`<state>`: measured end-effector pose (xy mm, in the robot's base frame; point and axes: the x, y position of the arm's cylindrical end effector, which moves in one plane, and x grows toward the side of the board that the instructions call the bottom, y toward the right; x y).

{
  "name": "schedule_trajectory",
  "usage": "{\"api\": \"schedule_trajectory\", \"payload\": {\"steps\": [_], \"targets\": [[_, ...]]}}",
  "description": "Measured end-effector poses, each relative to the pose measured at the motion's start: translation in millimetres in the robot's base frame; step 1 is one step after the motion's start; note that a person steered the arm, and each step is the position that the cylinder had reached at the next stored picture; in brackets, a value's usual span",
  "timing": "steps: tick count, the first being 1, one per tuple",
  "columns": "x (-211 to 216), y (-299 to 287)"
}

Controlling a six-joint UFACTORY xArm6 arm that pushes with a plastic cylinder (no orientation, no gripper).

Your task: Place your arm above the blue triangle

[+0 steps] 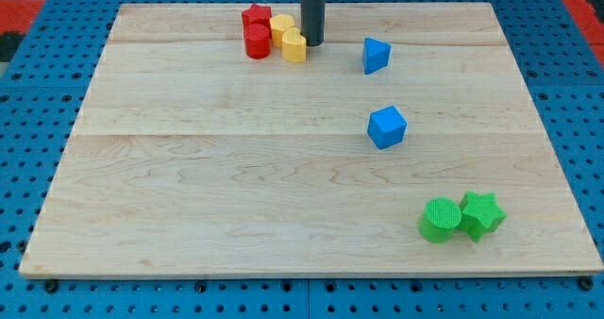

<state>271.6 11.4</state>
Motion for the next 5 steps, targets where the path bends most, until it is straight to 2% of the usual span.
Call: {"api": "schedule_trajectory", "payload": {"steps": [2, 5], "targets": [[-1, 4], [-24, 37]]}}
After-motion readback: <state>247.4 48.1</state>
